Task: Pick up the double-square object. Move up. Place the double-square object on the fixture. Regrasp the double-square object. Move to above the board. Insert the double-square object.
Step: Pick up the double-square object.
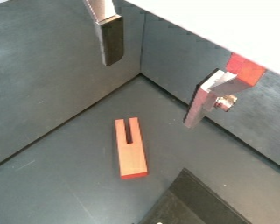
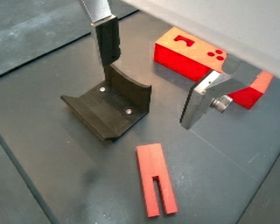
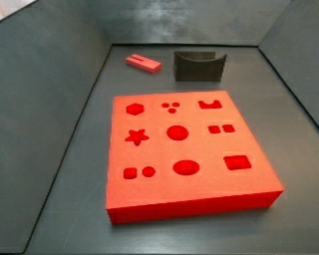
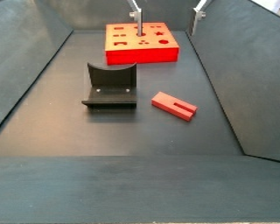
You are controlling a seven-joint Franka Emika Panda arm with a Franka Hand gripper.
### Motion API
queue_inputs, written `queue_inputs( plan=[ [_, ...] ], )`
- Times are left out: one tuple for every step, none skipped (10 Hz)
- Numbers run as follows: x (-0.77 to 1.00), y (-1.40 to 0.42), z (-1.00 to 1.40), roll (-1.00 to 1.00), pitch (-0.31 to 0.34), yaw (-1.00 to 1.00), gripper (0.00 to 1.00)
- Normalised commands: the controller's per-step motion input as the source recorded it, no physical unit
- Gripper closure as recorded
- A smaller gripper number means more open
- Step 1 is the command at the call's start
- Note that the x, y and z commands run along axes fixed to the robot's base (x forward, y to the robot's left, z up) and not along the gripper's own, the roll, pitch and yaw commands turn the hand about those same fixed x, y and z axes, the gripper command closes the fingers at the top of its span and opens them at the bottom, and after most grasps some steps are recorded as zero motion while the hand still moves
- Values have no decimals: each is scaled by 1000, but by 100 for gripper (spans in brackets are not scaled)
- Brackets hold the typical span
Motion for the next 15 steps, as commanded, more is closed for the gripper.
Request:
queue_inputs(
  plan=[
    [0,-74,-126,0,-19,0,0],
    [0,0,0,-13,0,0,0],
    [-374,0,-386,-123,-231,57,0],
    [-440,-146,-780,0,-167,543,0],
    [-160,-123,-783,26,-21,831,0],
    [-86,-80,-886,64,0,929,0],
    [-66,0,-903,46,0,1000,0],
    [66,-123,-777,183,103,203,0],
    [157,-114,-857,134,111,171,0],
    [169,-134,-1000,59,54,294,0],
    [17,-57,-1000,71,9,337,0],
    [-140,0,-1000,70,0,574,0],
    [-123,26,-977,0,-1,934,0],
    [0,0,-783,-40,-20,971,0],
    [49,0,-809,-73,-51,840,0]
  ],
)
